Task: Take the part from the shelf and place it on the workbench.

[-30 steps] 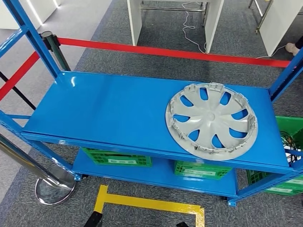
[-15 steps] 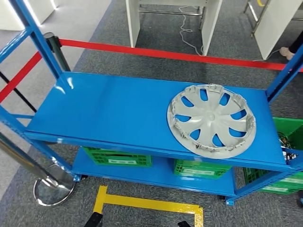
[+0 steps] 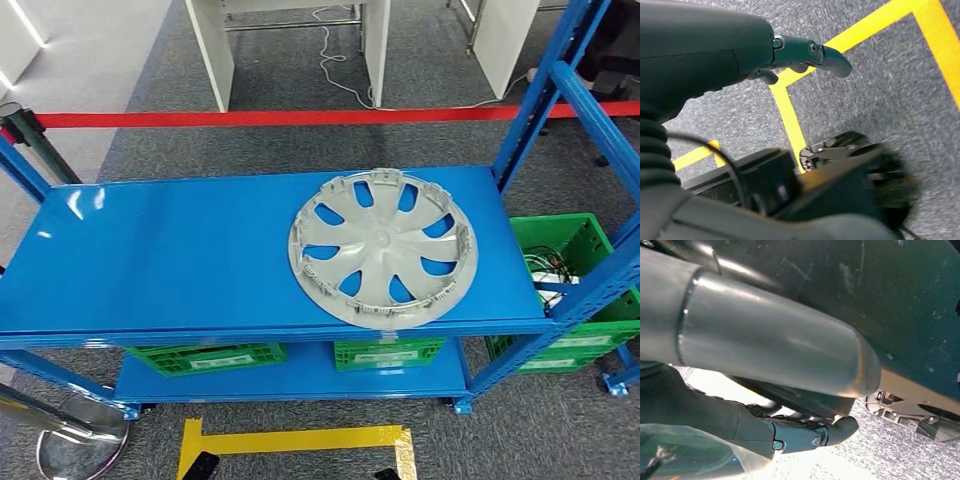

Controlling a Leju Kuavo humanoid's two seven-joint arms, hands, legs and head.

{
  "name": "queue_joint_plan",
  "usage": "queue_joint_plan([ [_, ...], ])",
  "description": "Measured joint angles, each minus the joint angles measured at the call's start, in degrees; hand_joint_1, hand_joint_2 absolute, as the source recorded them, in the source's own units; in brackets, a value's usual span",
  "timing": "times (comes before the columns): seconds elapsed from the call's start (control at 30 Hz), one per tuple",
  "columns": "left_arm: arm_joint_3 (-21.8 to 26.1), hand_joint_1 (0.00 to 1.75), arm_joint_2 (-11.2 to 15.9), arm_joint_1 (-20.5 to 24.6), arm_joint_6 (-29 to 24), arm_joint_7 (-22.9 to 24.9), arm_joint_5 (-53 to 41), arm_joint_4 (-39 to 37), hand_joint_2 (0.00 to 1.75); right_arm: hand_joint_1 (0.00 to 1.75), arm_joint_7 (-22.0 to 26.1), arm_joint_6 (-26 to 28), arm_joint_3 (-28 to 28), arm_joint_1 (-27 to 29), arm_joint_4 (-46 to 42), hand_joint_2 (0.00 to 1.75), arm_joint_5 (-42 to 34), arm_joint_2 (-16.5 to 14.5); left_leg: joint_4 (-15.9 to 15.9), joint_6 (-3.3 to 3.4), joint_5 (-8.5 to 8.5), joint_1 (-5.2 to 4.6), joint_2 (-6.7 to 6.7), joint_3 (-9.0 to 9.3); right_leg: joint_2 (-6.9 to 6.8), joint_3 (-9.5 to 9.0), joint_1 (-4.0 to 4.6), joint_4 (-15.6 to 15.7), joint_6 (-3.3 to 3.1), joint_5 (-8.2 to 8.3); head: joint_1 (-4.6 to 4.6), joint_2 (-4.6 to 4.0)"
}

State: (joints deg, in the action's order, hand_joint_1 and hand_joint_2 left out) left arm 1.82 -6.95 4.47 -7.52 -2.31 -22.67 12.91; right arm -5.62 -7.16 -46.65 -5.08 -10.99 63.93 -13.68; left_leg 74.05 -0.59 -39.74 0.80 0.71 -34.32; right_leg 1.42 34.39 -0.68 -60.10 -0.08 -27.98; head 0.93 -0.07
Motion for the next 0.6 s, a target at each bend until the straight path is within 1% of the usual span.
queue_joint_plan([
  [0.03,0.01,0.00,-0.01,-0.12,0.01,0.05,-0.01,0.00,0.00,0.00,-0.01,-0.04,0.00,0.04,0.01,0.00,0.00,0.00,1.25,0.23,0.70,-0.05,-0.10,-1.28,0.83,-0.15,0.06,0.00,-0.05,-0.05,0.01,0.00],
  [0.07,0.01,0.00,-0.02,-0.19,0.01,0.08,-0.01,-0.01,0.00,0.00,-0.01,-0.08,-0.01,0.07,0.01,0.00,0.00,0.00,0.15,0.59,2.66,-0.14,-0.34,-1.53,1.68,-0.35,0.12,0.00,-0.09,-0.09,0.01,0.00],
  [0.1,0.02,0.00,-0.02,-0.20,0.02,0.08,-0.01,-0.01,0.00,0.00,-0.02,-0.12,-0.01,0.09,0.02,0.00,0.00,-0.03,-2.93,1.09,5.48,-0.25,-0.96,-0.88,2.52,-0.58,0.16,0.00,-0.11,-0.12,0.00,0.00],
  [0.13,0.03,0.00,0.04,-0.19,0.02,0.08,-0.02,-0.02,0.00,0.00,-0.02,-0.15,0.00,0.12,0.03,0.00,0.00,-0.12,-6.75,1.68,8.24,-0.38,-2.35,0.09,3.28,-0.70,0.12,0.04,-0.12,-0.15,0.03,0.00],
  [0.17,0.05,0.00,0.10,-0.21,0.02,0.08,-0.02,-0.07,0.00,0.00,-0.02,-0.15,-0.01,0.08,0.04,0.00,0.00,-0.22,-10.15,2.20,10.26,-0.44,-3.83,1.03,4.08,-0.73,0.15,0.04,-0.07,-0.16,0.08,0.00],
  [0.2,0.07,0.00,0.16,-0.22,0.02,0.08,-0.01,-0.11,0.00,0.00,-0.02,-0.15,-0.01,0.02,0.05,0.00,0.00,-0.33,-12.65,2.56,11.26,-0.52,-5.03,1.77,4.80,-0.60,0.07,0.05,0.08,-0.11,0.04,0.00],
  [0.23,0.09,0.00,0.21,-0.23,0.02,0.08,-0.01,-0.15,0.00,0.00,-0.02,-0.14,-0.01,-0.01,0.07,0.00,0.00,-0.40,-13.84,2.74,11.37,-0.59,-5.68,2.11,5.46,-0.35,-0.08,0.09,0.36,0.00,-0.02,0.00],
  [0.3,0.11,0.00,0.14,-0.16,0.02,0.08,-0.01,-0.18,0.00,0.00,-0.01,-0.12,-0.02,-0.02,0.07,0.00,0.00,-0.43,-14.79,2.70,11.14,-0.67,-4.95,2.51,6.66,0.14,-0.25,0.50,1.20,0.39,-0.20,0.00],
  [0.33,0.13,0.00,0.09,-0.08,0.02,0.08,-0.02,-0.17,0.00,0.00,-0.01,-0.10,-0.02,0.02,0.06,0.00,0.00,-0.42,-15.34,2.60,11.36,-0.54,-4.25,2.76,6.12,0.36,-0.18,0.56,1.55,0.41,-0.18,0.00],
  [0.37,0.14,0.00,0.01,-0.01,0.02,0.08,-0.03,-0.17,0.00,0.00,-0.02,-0.08,-0.02,0.03,0.05,0.00,0.00,-0.39,-15.98,2.59,11.65,-0.41,-3.59,3.04,4.72,0.76,0.02,0.04,1.81,-0.05,-0.04,0.00],
  [0.4,0.15,0.00,-0.07,0.03,0.03,0.07,-0.04,-0.17,0.00,0.00,-0.04,-0.05,-0.02,-0.03,0.05,0.00,0.00,-0.33,-16.56,2.60,11.92,-0.30,-2.78,3.30,2.92,1.63,0.23,-1.63,1.98,-1.13,0.13,0.00],
  [0.43,0.16,0.00,-0.13,-0.01,0.03,0.07,-0.05,-0.18,0.00,0.00,-0.07,-0.03,-0.02,-0.10,0.04,0.00,0.00,-0.28,-16.89,2.64,12.07,-0.29,-1.87,3.49,0.93,2.88,0.37,-4.43,2.09,-2.73,0.28,0.00],
  [0.47,0.17,0.00,-0.16,-0.12,0.04,0.06,-0.05,-0.19,0.00,0.00,-0.06,-0.02,-0.02,-0.17,0.03,0.00,0.01,-0.23,-16.94,2.76,12.07,-0.39,-1.12,3.51,-0.17,4.56,0.43,-7.96,2.23,-4.54,0.37,0.00],
  [0.5,0.18,0.00,-0.15,-0.24,0.06,0.07,-0.05,-0.19,0.00,0.00,-0.04,0.05,-0.02,-0.22,0.02,0.00,0.04,-0.21,-16.92,2.81,12.03,-0.46,-0.34,3.50,-0.57,6.15,0.43,-11.36,2.39,-5.93,0.40,0.00],
  [0.53,0.19,0.00,-0.13,-0.32,0.11,0.08,-0.04,-0.19,0.00,0.00,-0.04,0.20,-0.02,-0.22,0.01,0.00,0.13,-0.20,-16.90,2.84,11.99,-0.52,0.29,3.51,-0.76,7.09,0.42,-13.52,2.54,-6.51,0.38,0.00],
  [0.57,0.21,0.00,-0.12,-0.29,0.18,0.13,-0.05,-0.19,0.00,0.00,-0.17,0.49,-0.02,-0.18,-0.01,0.00,0.30,-0.20,-16.88,2.84,11.95,-0.55,0.73,3.53,-0.92,6.94,0.38,-13.60,2.64,-5.96,0.38,0.00],
  [0.6,0.22,0.00,-0.13,-0.20,0.26,0.17,-0.07,-0.19,0.44,0.00,-0.40,0.83,-0.02,-0.11,-0.02,0.00,0.54,-0.19,-16.85,2.80,11.90,-0.56,1.05,3.57,-1.10,5.64,0.35,-11.50,2.67,-4.47,0.40,0.00],
])
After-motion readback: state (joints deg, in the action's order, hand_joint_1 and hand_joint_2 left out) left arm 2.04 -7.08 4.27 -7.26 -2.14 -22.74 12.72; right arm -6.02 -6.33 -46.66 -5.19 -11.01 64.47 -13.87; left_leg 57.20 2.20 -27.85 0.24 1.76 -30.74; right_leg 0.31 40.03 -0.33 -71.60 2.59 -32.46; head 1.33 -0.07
